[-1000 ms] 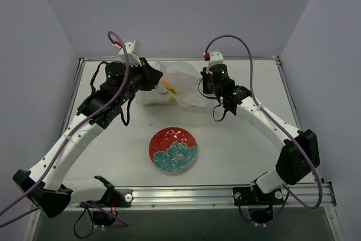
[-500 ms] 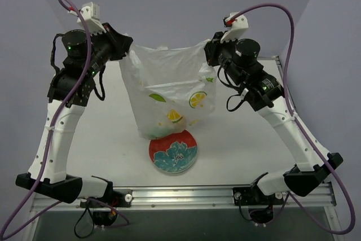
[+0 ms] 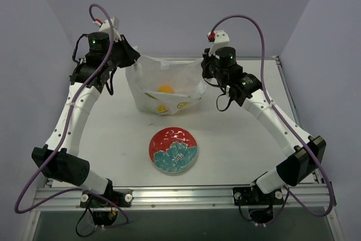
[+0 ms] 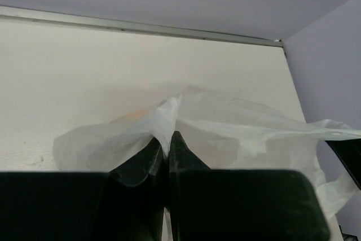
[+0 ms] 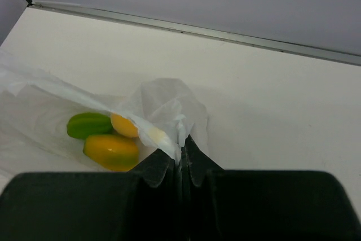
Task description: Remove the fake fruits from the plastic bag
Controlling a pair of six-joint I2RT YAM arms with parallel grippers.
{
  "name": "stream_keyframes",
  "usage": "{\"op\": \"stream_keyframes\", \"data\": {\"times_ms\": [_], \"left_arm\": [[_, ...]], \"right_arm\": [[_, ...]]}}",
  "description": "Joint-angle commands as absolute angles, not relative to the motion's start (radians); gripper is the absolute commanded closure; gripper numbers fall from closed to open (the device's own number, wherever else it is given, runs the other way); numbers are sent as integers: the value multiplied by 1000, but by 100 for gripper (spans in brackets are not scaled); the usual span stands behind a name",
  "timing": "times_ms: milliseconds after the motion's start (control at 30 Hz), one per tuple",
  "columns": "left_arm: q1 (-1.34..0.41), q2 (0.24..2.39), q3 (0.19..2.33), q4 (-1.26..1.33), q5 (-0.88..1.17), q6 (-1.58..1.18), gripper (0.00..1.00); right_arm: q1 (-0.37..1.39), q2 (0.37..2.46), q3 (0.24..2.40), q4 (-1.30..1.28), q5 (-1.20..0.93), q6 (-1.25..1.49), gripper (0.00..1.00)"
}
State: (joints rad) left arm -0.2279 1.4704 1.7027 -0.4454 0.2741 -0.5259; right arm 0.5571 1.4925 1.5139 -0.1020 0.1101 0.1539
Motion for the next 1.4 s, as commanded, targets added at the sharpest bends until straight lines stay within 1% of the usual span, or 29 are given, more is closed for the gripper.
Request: {"op": "stream_keyframes", "data": {"times_ms": [0, 100, 233, 300, 367, 500, 633, 767, 800, 833, 900, 933, 967, 1000, 1067, 1100, 1200, 1267, 1367], "left_arm": [[-203, 1520, 1735, -445, 301, -482, 98], [-196, 1592, 1772, -489, 267, -425, 98], [-196, 1650, 1769, -499, 206, -377, 98], [-196, 1658, 1747, -489, 183, -368, 98], [-198, 1667, 1715, -468, 152, -368, 98], [-198, 1707, 1668, -443, 95, -356, 98], [-201, 1747, 1600, -407, 92, -356, 97], [-204, 1744, 1545, -379, 106, -390, 97], [-203, 1735, 1540, -376, 133, -396, 92], [-204, 1706, 1526, -370, 149, -412, 71], [-204, 1658, 1510, -356, 199, -439, 45], [-204, 1604, 1491, -342, 218, -477, 23], [-207, 1573, 1482, -336, 235, -492, 16], [-212, 1543, 1473, -336, 245, -502, 11], [-236, 1447, 1442, -357, 241, -509, 2], [-245, 1418, 1428, -365, 236, -508, 6], [-281, 1275, 1339, -403, 218, -518, 6], [-311, 1240, 1254, -408, 183, -538, 6], [-394, 1187, 1194, -422, 99, -555, 6]], "right_arm": [[540, 1489, 1503, -67, 140, 146, 100], [534, 1506, 1471, -67, 158, 149, 100], [494, 1571, 1427, -23, 158, 179, 100], [482, 1597, 1391, -6, 155, 202, 100], [465, 1638, 1352, 73, 147, 224, 100], [445, 1752, 1350, 146, 158, 230, 100], [439, 1888, 1351, 211, 173, 229, 100], [436, 1934, 1318, 273, 166, 253, 100], [433, 1936, 1312, 279, 150, 258, 100], [430, 1928, 1305, 281, 150, 264, 100], [426, 1910, 1295, 285, 152, 265, 100], [426, 1887, 1289, 287, 150, 268, 100], [426, 1876, 1289, 287, 147, 270, 100], [426, 1865, 1287, 285, 146, 271, 100], [426, 1841, 1281, 284, 132, 275, 100], [428, 1835, 1276, 284, 129, 276, 100], [426, 1821, 1261, 287, 129, 278, 100], [426, 1822, 1256, 285, 123, 281, 100], [426, 1827, 1250, 285, 109, 288, 100]]}}
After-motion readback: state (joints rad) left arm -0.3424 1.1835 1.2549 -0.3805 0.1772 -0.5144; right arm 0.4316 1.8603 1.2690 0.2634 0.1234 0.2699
